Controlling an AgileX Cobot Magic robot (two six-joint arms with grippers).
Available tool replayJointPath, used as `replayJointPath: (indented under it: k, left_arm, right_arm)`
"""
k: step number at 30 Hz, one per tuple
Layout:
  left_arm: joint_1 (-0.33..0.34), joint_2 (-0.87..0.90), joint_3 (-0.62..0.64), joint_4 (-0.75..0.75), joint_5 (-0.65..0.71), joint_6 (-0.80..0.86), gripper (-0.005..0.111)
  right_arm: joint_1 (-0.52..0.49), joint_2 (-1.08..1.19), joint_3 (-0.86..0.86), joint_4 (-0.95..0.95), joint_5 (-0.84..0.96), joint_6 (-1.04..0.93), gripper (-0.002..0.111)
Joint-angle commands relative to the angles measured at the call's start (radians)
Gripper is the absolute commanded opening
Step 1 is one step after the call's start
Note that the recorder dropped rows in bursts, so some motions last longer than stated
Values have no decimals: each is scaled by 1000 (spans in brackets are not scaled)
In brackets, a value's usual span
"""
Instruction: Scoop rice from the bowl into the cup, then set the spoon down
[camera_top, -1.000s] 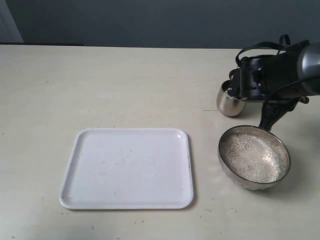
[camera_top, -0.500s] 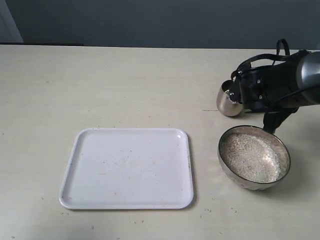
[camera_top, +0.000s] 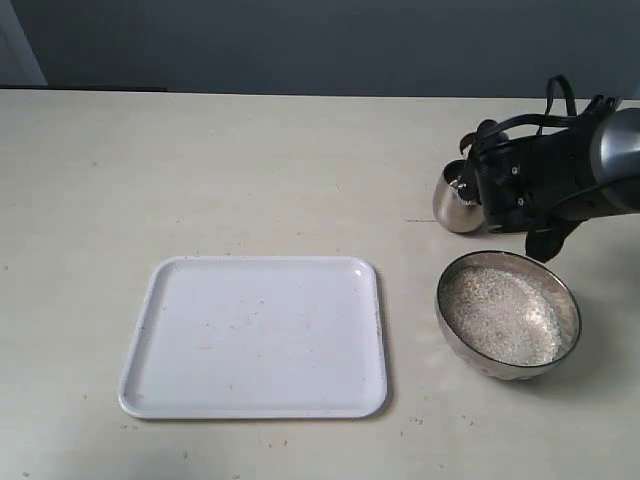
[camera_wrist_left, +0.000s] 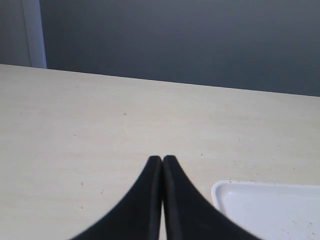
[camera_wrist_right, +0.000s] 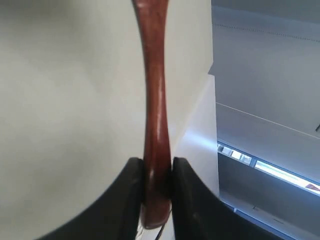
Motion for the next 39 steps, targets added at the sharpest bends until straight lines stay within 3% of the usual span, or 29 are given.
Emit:
replayJointPath:
  k: [1,39]
  left_arm:
    - [-6,-5,-2,3,-13,-3,1]
    - [-6,-5,-2,3,-13,-3,1]
  right_arm:
    - [1,-1,7,-13,13,15,-1]
    - [2,-1,7,-64,28,79,-1]
